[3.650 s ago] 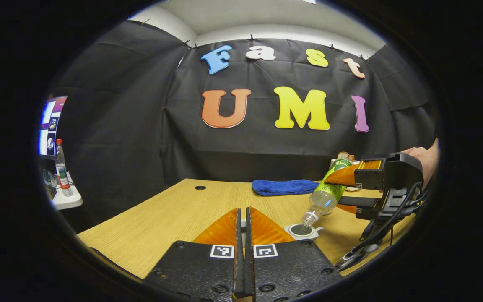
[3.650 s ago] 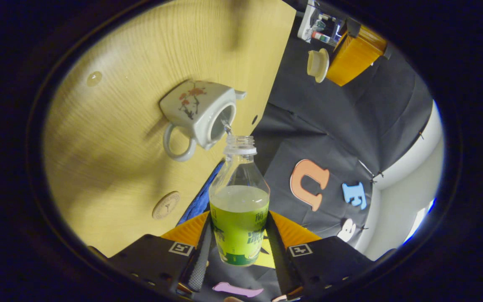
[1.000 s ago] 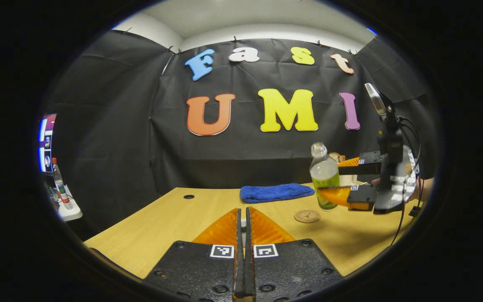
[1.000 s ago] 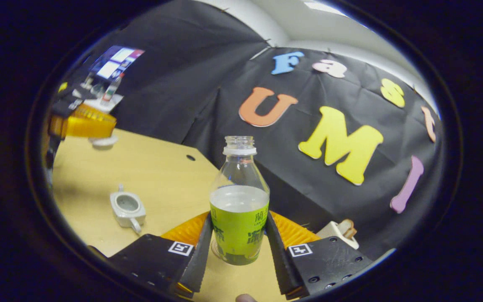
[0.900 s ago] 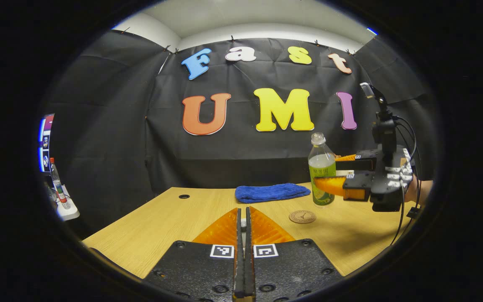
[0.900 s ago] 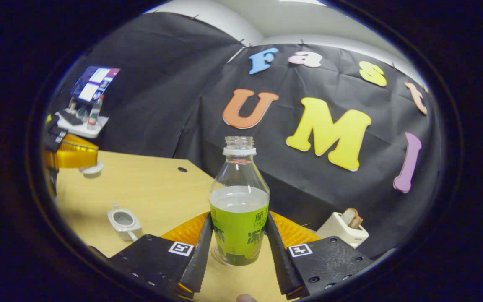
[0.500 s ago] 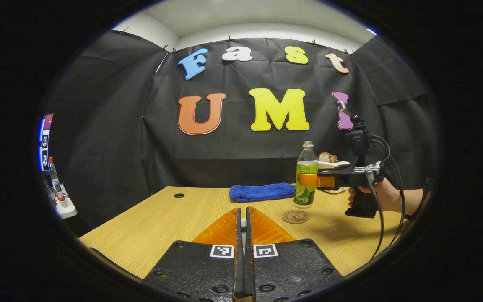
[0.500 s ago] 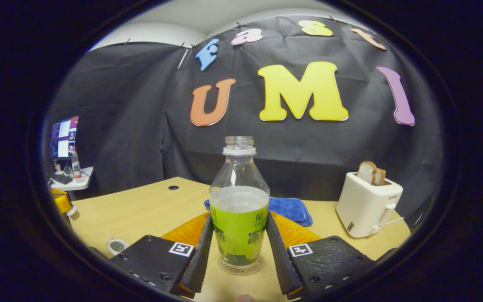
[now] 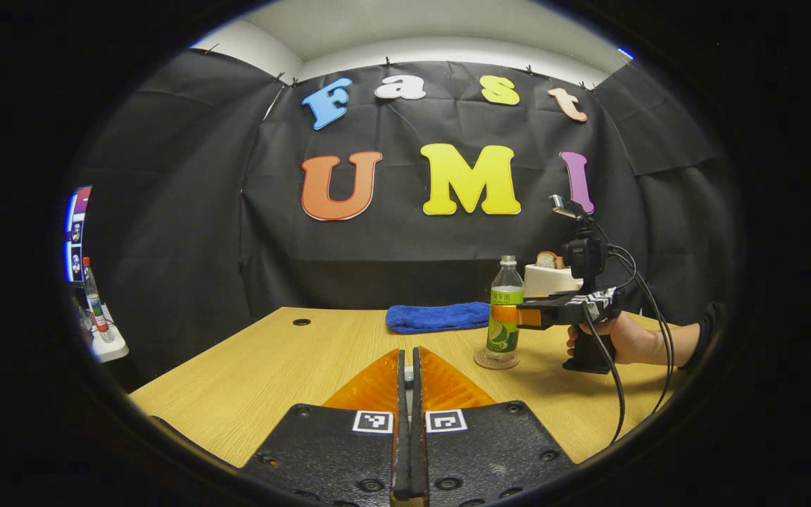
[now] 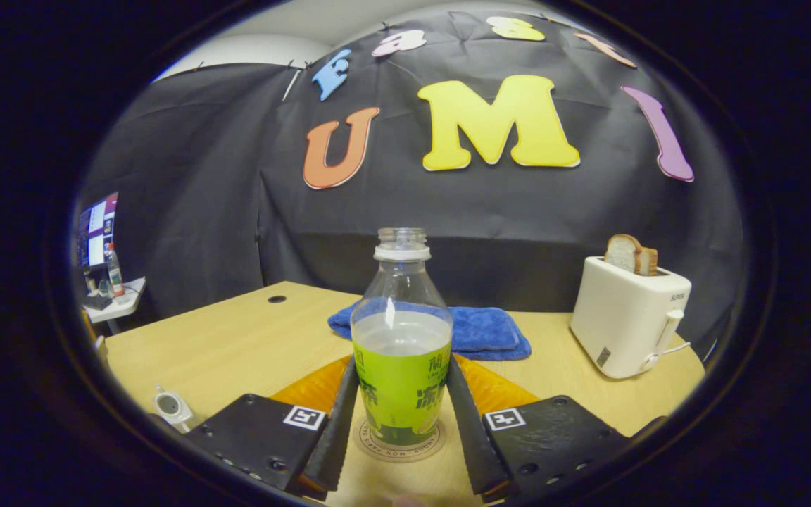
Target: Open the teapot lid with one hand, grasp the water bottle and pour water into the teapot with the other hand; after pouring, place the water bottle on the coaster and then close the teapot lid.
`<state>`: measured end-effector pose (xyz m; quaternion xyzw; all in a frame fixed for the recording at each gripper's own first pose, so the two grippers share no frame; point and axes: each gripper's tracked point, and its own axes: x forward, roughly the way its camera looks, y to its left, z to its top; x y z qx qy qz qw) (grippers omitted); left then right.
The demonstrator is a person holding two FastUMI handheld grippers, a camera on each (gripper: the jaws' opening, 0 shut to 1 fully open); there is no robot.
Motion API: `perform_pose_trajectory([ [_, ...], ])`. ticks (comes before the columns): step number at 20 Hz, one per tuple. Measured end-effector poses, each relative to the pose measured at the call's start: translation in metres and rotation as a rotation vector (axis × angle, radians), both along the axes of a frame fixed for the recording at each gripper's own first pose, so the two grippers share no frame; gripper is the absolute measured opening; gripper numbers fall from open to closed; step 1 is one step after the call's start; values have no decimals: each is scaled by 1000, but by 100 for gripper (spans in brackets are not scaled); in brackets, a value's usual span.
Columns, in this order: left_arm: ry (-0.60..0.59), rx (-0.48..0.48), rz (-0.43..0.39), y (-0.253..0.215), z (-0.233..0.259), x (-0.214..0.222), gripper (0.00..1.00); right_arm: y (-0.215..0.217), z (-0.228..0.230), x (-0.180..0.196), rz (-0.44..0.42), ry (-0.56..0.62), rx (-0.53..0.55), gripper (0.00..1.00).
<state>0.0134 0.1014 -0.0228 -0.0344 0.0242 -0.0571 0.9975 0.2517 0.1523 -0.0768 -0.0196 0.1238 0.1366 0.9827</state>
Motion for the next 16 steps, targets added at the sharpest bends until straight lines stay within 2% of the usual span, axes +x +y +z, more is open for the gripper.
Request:
perform_pose_trajectory([
  [4, 3, -4, 1, 1, -6, 3, 3, 5, -9, -1, 5, 0, -27, 69],
  [9, 7, -11, 4, 1, -8, 4, 3, 9, -9, -8, 17, 7, -14, 76],
  [10, 4, -12, 4, -1, -7, 4, 3, 10, -9, -9, 25, 10, -12, 82],
  [11, 2, -14, 2, -3, -6, 5, 3, 10, -8, -11, 24, 10, -12, 98],
  [16, 1, -18, -7, -12, -6, 8, 3, -4, 1, -29, 5, 28, 8, 98],
])
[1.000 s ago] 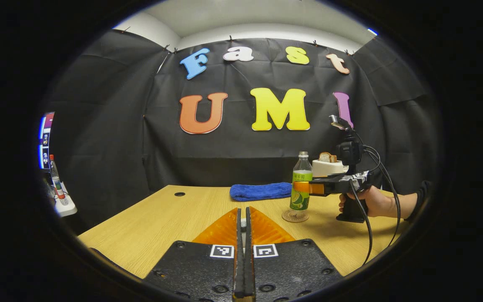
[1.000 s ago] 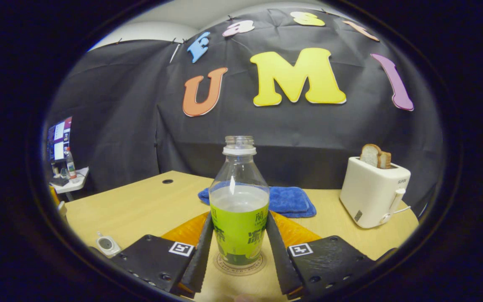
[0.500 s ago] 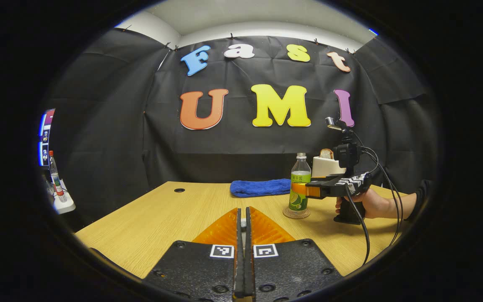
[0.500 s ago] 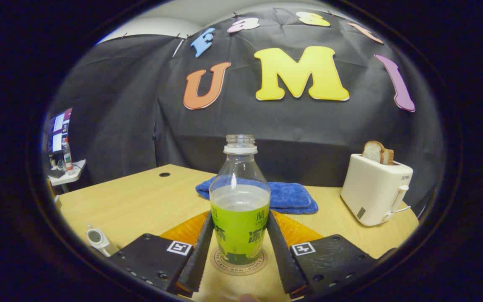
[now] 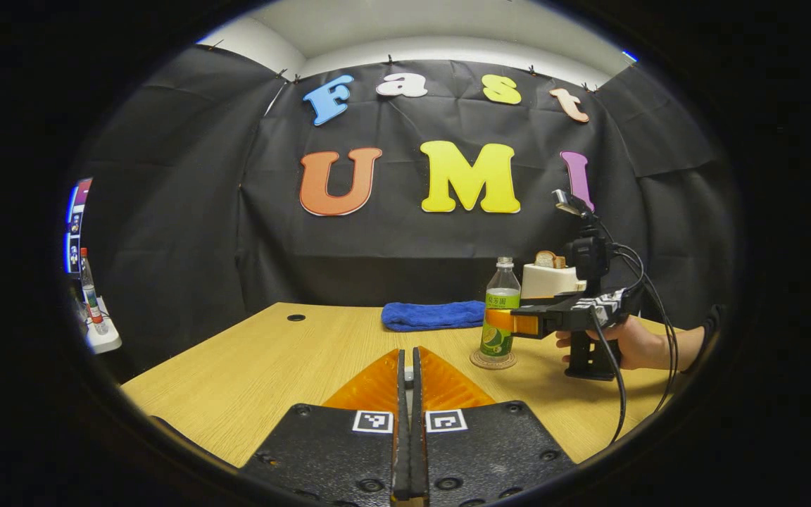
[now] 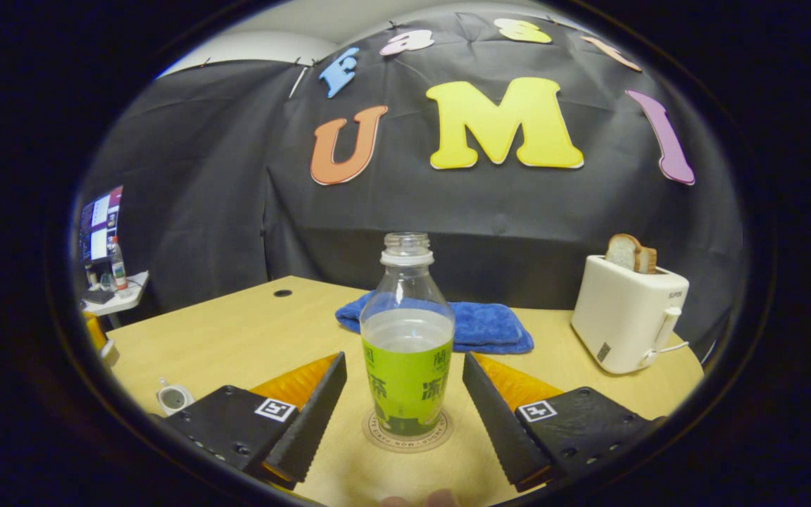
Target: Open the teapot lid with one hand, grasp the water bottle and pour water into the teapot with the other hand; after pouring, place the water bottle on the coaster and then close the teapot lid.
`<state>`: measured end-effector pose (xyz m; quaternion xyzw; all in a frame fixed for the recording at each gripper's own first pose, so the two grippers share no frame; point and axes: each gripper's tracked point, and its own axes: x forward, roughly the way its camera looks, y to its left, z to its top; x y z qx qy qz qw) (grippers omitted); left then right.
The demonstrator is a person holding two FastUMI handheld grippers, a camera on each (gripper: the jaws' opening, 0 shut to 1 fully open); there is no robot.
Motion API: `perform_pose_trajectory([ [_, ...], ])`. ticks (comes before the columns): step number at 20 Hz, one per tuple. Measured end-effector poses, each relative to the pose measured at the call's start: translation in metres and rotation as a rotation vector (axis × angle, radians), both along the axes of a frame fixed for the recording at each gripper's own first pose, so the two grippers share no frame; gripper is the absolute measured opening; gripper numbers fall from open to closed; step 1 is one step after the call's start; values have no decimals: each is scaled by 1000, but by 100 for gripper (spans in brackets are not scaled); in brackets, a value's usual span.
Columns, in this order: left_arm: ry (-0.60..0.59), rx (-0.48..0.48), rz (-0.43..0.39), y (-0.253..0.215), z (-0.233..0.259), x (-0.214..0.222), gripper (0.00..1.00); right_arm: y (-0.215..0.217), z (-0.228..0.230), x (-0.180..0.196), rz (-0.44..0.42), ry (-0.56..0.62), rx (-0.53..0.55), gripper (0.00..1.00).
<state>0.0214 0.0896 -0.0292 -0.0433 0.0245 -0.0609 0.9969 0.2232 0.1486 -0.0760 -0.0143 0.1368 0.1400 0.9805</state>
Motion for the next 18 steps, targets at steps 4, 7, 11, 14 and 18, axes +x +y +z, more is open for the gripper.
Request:
perform_pose_trajectory([
  [4, -9, -13, -12, -11, 3, 4, 2, -31, 16, -35, -43, -27, 8, 98],
  [7, -15, -2, -4, -16, 0, 10, 3, -59, 35, -72, -77, -94, -9, 98],
  [11, 12, 2, -19, -28, -12, 18, 3, -98, 55, -118, -147, -191, -26, 98],
  [14, 10, 17, -15, -31, -15, 24, 3, -118, 58, -147, -194, -235, -49, 98],
  [18, 18, 40, -3, -30, -22, 33, 3, -134, 52, -177, -231, -254, -73, 98],
])
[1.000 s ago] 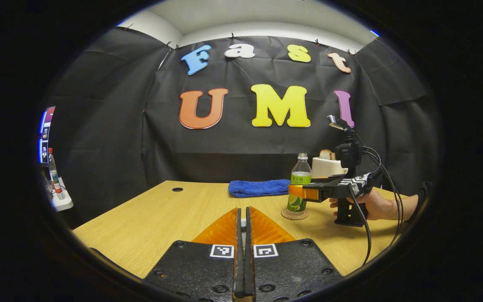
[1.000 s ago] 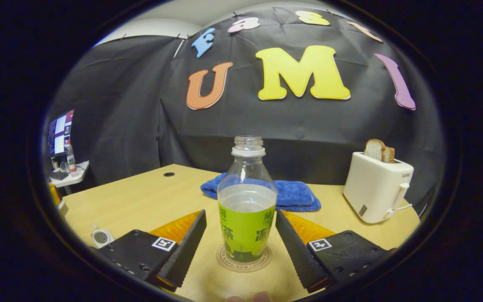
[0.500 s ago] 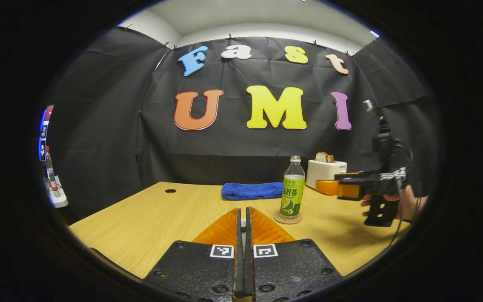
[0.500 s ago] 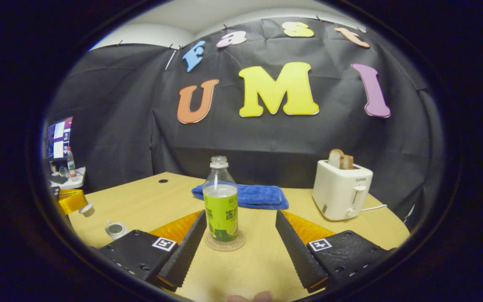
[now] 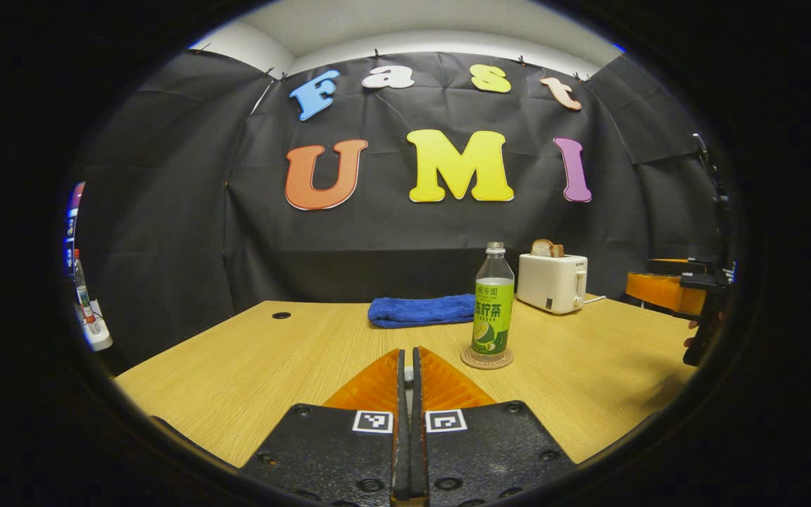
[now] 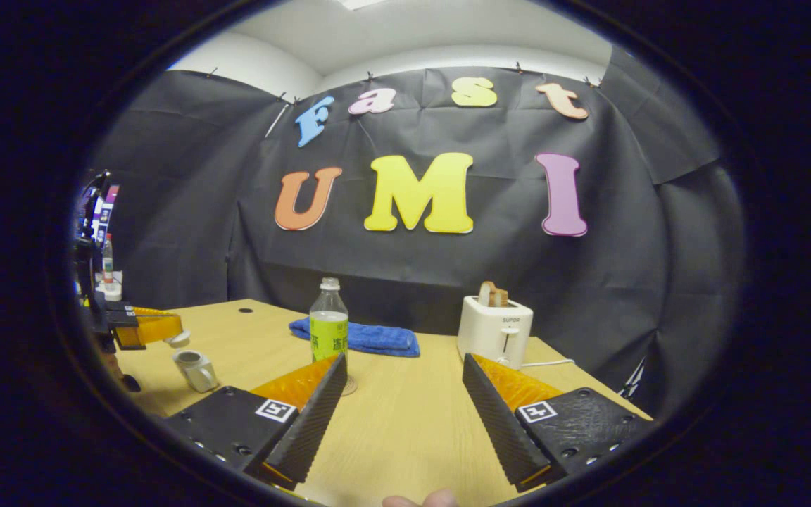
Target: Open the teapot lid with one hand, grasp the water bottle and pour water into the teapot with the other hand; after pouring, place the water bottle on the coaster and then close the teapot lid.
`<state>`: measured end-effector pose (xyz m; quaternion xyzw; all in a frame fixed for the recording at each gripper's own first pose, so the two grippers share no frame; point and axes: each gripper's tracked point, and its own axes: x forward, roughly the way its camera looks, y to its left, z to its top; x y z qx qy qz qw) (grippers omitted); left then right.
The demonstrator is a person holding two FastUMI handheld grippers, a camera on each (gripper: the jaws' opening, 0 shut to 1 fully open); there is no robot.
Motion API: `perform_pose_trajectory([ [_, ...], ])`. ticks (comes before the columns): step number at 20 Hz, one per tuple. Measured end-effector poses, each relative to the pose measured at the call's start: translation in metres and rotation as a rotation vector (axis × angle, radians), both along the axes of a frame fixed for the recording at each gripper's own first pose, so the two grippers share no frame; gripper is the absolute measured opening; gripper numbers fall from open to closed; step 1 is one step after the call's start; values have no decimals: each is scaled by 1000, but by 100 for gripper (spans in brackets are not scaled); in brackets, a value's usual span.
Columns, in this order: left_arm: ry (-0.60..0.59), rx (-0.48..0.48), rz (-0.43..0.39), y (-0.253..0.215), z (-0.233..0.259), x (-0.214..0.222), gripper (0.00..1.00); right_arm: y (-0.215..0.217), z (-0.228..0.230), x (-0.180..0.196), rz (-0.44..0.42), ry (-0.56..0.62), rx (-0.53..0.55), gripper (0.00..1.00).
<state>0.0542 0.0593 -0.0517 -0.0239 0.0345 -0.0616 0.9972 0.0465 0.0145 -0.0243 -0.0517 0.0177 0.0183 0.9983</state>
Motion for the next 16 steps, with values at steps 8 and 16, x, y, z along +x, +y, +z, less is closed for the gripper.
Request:
perform_pose_trajectory([
  [8, 51, 15, 28, 2, -22, 15, 3, -27, -21, -22, -58, 21, 17, 98],
  [16, 96, 9, 61, 8, -34, 17, 3, -34, -35, -23, -65, 67, 23, 98],
])
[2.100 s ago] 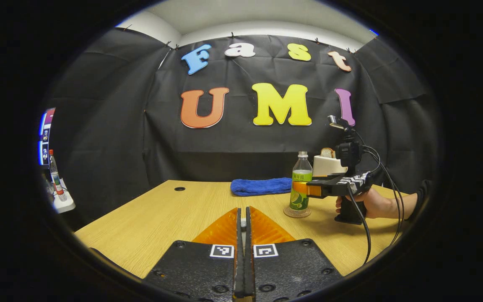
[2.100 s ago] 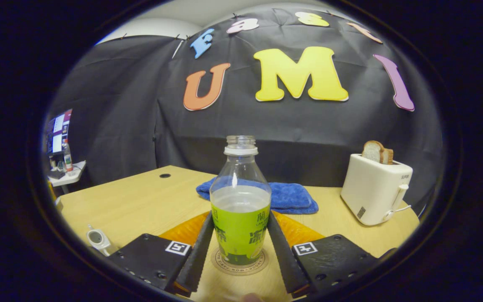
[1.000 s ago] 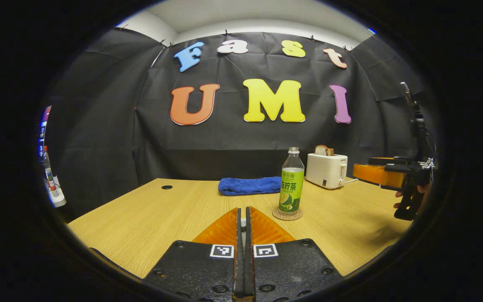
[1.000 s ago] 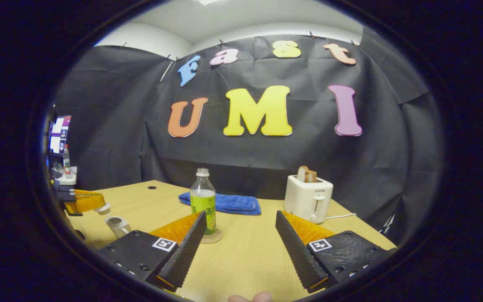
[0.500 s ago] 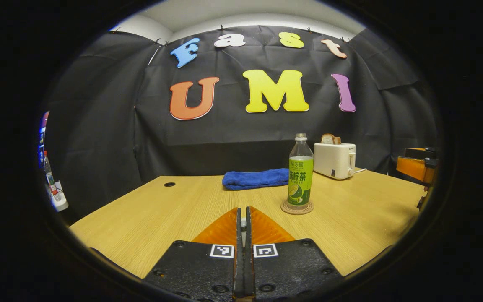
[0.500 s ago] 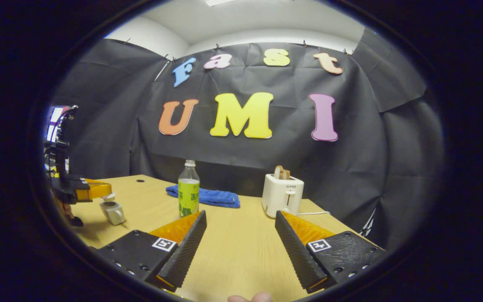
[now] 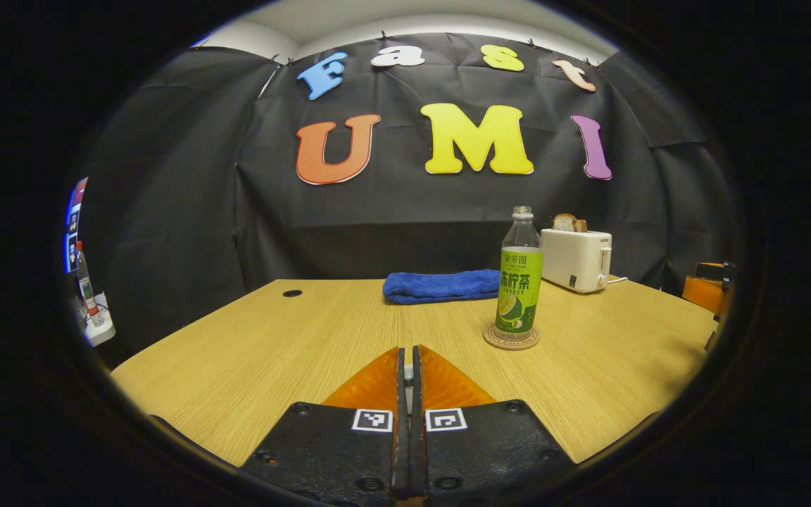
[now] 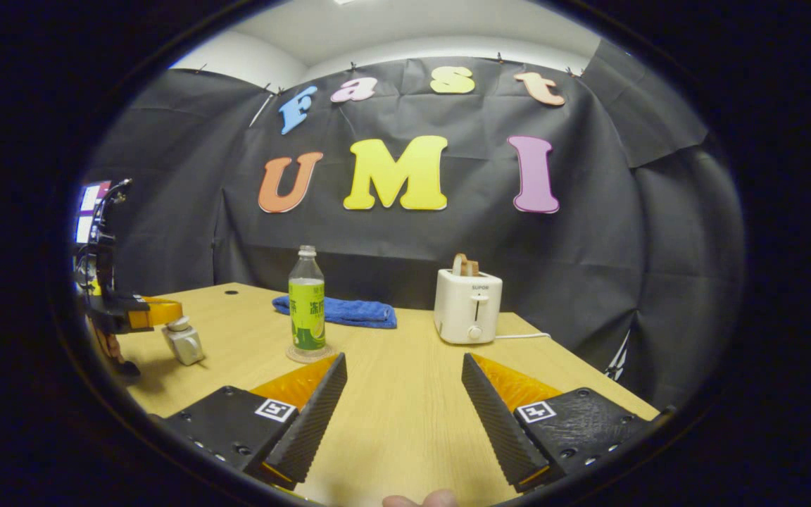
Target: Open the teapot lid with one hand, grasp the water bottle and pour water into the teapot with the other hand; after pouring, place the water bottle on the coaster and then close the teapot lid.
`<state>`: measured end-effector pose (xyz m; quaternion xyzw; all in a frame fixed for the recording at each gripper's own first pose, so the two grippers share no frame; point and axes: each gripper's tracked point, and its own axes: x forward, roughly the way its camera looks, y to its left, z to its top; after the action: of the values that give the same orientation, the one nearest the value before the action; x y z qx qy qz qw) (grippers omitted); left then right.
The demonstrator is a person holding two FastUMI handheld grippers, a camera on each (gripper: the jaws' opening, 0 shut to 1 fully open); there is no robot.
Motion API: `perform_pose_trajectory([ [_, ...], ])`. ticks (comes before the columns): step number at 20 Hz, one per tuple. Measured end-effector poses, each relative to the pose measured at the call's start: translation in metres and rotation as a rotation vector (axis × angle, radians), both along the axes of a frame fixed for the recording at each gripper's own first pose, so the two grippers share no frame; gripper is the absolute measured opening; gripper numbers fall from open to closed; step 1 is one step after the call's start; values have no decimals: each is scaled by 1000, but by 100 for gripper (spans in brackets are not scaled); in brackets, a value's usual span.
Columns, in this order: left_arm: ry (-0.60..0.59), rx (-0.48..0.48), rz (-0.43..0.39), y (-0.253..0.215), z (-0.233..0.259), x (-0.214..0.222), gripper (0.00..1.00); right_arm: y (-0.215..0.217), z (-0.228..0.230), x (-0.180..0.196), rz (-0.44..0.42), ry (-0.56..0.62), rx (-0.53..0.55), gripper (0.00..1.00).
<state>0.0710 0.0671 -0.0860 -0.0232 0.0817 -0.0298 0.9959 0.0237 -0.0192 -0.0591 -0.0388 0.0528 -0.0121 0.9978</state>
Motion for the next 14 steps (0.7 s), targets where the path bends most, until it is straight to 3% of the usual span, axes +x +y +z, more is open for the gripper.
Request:
perform_pose_trajectory([
  [8, 54, 29, 30, 2, -10, -1, 3, 1, -5, -4, 15, 0, 13, 98],
  [10, 44, 34, 53, 3, -9, 0, 7, 2, -7, -6, 20, 0, 18, 98],
  [12, 22, 40, 57, 3, 0, -3, 35, 2, -5, -7, 20, -9, 20, 98],
  [14, -9, 39, 58, 3, 13, -11, 78, 2, -5, -7, 14, -16, 28, 98],
])
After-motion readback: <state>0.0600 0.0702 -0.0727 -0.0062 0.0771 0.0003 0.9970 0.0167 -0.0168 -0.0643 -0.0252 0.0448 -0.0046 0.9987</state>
